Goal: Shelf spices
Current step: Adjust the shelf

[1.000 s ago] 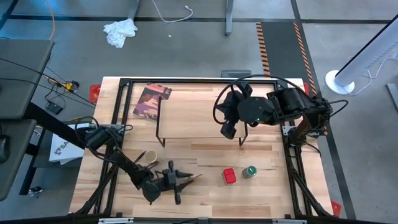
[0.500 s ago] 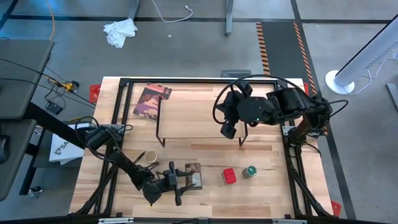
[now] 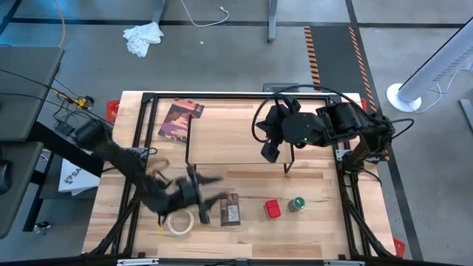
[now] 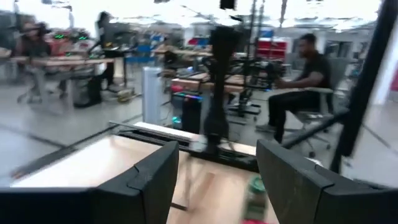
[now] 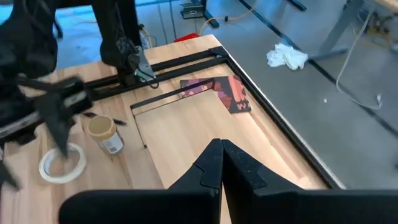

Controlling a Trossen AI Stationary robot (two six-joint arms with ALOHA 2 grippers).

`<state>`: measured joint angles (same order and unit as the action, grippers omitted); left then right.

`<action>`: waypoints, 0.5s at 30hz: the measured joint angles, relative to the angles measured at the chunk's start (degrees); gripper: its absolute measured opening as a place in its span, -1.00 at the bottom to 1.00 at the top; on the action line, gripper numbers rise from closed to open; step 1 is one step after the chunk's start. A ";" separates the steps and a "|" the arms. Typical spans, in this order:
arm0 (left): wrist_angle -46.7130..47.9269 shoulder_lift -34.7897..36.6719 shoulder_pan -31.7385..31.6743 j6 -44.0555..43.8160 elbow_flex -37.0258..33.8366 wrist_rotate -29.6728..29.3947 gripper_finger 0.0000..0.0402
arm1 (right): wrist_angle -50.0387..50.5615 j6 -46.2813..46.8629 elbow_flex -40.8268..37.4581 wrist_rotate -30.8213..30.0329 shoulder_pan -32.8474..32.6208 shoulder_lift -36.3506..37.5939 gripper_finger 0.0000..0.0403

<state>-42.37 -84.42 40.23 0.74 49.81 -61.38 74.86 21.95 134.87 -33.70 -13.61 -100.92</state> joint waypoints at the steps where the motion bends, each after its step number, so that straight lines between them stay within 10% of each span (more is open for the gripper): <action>1: 3.73 2.83 -0.80 -2.29 -0.02 0.01 0.07 | 0.37 1.16 0.00 0.12 0.20 0.02 -0.99; 10: 27.87 23.47 -8.20 -6.86 -0.05 14.04 0.02 | 11.91 15.21 -0.28 12.60 1.33 -1.52 -0.86; 15: 44.26 23.63 -13.49 -9.15 0.88 26.22 -0.40 | 15.10 16.62 -10.88 14.05 -2.48 -2.66 -0.97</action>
<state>1.90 -60.79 26.74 -8.41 50.68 -35.16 89.95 38.57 123.99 -19.66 -16.09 -103.58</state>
